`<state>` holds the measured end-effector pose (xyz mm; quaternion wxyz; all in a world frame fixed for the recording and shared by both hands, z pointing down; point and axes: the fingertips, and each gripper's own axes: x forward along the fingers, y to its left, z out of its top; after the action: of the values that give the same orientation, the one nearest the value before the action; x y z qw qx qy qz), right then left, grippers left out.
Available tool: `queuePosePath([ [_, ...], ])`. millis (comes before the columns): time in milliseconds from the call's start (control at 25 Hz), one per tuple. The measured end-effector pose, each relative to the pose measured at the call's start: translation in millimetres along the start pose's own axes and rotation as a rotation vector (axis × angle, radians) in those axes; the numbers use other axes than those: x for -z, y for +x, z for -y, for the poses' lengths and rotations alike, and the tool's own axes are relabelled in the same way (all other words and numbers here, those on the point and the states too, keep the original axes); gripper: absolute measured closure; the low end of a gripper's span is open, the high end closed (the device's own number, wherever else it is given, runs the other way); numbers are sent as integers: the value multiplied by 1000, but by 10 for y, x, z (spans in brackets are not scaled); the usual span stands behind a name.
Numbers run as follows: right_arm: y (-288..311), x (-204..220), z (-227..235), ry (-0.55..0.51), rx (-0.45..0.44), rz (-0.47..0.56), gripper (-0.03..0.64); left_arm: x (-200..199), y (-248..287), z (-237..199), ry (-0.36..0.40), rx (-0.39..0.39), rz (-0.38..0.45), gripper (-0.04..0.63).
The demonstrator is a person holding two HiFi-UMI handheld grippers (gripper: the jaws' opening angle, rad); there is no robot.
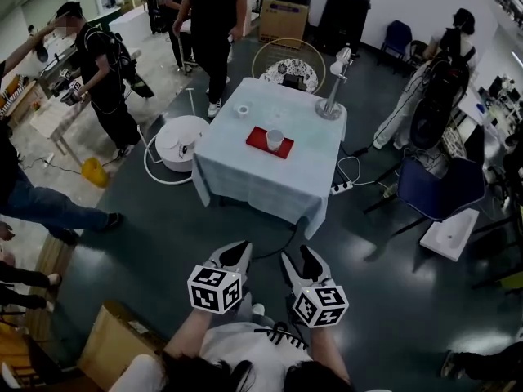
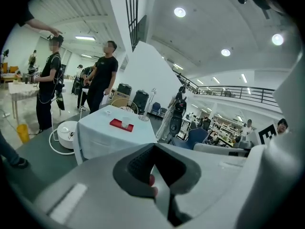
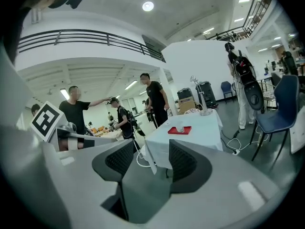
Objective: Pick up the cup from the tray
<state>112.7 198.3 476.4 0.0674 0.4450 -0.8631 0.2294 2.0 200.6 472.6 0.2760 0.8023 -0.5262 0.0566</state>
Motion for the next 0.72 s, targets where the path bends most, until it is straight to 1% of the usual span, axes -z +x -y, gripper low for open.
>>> queuePosePath([
  [400, 127, -210, 287, -18, 27, 34, 362, -139, 334, 92, 37, 42, 5, 595],
  [480, 206, -305, 371, -23, 36, 51, 362, -202, 456, 73, 53, 51, 7, 594],
  [560, 276, -377, 444, -24, 44, 58, 362, -259, 571, 29, 52, 54, 6, 595],
  [640, 326, -401, 503, -27, 50, 50, 362, -308, 659, -19, 42, 54, 6, 595],
  [720, 388, -434, 585, -24, 61, 42, 362, -377, 756, -50, 48, 54, 7, 594],
])
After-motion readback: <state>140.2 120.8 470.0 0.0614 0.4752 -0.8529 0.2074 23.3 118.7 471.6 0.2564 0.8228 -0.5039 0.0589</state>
